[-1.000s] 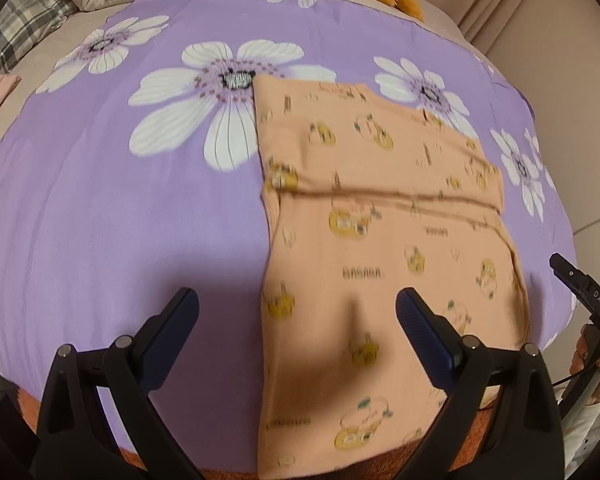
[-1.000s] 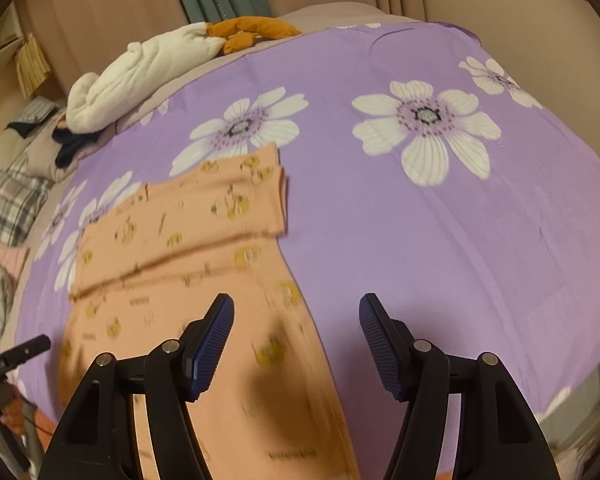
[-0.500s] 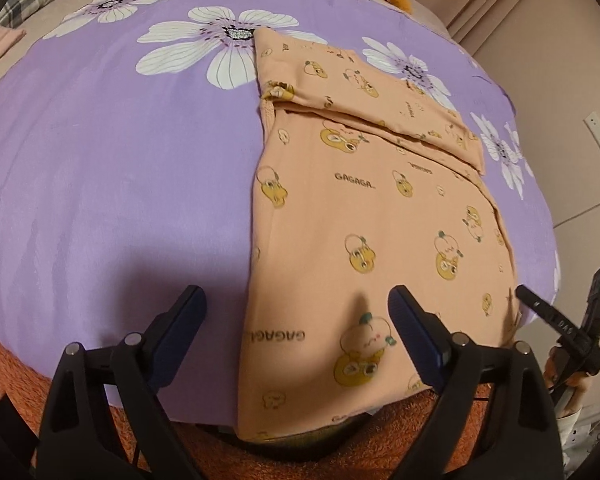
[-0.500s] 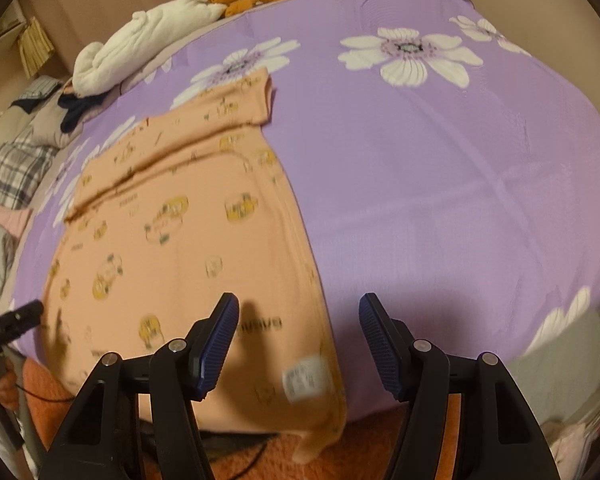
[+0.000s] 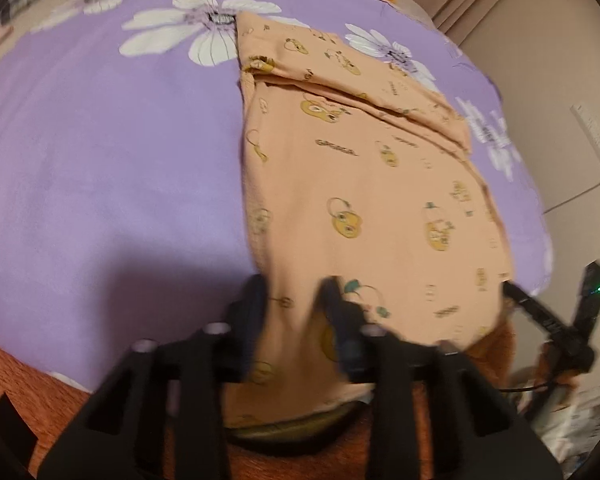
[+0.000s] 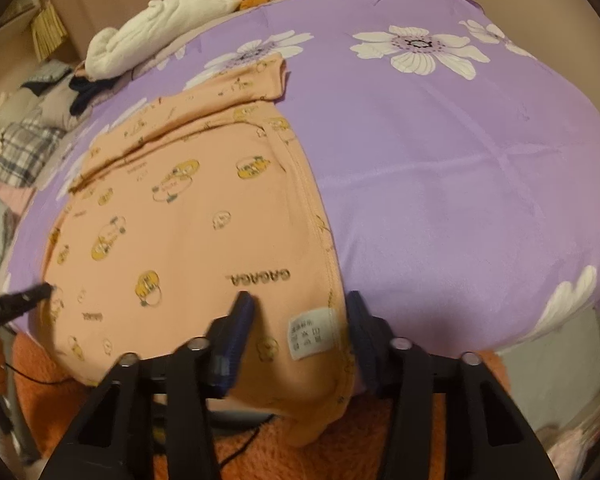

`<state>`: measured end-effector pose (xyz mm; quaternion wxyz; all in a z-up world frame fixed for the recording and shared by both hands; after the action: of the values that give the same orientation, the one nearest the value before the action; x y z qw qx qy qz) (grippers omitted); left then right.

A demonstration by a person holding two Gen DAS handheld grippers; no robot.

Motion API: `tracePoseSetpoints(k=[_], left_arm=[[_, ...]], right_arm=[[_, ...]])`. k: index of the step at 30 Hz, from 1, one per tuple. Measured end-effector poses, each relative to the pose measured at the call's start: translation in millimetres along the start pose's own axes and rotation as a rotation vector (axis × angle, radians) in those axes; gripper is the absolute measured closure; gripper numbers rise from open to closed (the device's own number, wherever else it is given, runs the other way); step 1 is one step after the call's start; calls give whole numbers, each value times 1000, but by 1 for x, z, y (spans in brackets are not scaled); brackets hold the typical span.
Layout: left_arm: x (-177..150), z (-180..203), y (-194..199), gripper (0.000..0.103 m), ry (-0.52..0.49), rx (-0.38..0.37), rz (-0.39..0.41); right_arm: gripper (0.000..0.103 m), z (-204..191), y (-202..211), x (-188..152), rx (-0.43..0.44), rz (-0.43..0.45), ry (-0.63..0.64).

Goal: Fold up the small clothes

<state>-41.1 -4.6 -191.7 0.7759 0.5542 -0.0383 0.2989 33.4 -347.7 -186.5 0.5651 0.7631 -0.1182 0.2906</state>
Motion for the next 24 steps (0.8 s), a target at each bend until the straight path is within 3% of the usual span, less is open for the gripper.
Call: tracePoseSetpoints(k=[1,2,4,8,12,16,24], left_arm=[[0,0,0,90,2,-3,6],[0,0,1,95,15,-19,9],[0,0,6,96,28,-23,27],[4,5,21,98,65,-50,66],[18,18,37,98,67,-114,106],[35,23,45,98,68,-111,145],[75,14,50,97,78,-100,206]], right_arm=[[70,0,-1,1,7,2,-5],[84,-1,-2,2,12,2,-4],[95,-5,-2,4,42,0,-5],[96,-7,10,10,90,22,-35],[97,-11,34,28,163,96,-56],[97,-13,55,51,189,182,-43],[97,-6,38,88,158,216,-59]])
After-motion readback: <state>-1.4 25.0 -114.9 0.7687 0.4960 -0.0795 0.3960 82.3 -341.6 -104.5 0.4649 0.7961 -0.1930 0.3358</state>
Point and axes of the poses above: each gripper's, at about its wrist camera, not at the fingertips, and y roughly against the way its jaws point, z to its right, x to its top, the point moved 5 cm from there along -y, roughly the way its jaws point, and after that the axes turned 5 degrees about y, right-handed, at the moved point
